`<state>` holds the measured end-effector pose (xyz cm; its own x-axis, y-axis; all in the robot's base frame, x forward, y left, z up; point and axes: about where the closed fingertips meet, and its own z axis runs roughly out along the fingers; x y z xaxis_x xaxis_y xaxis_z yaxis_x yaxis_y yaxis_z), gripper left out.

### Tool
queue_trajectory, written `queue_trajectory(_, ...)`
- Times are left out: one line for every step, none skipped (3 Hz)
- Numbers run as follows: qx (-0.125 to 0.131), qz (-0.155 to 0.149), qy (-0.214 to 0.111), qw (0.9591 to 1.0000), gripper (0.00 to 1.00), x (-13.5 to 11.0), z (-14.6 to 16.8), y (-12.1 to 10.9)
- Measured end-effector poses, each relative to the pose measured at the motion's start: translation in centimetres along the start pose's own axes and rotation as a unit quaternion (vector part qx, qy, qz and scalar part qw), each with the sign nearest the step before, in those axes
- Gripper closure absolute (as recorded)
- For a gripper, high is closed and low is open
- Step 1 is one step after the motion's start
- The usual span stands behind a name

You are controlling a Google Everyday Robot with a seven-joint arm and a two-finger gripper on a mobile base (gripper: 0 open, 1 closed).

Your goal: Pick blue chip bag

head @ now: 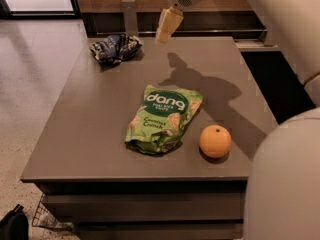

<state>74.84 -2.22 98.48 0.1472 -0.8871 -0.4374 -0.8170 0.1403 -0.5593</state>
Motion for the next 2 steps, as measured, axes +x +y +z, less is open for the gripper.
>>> queue_trajectory(-0.007, -0.002, -0.037, 0.9993, 0.0, -2.2, 5.7, -1.5)
queue_trajectory(-0.02, -0.002, -0.087, 0.996, 0.0, -5.5, 10.9, -1.8)
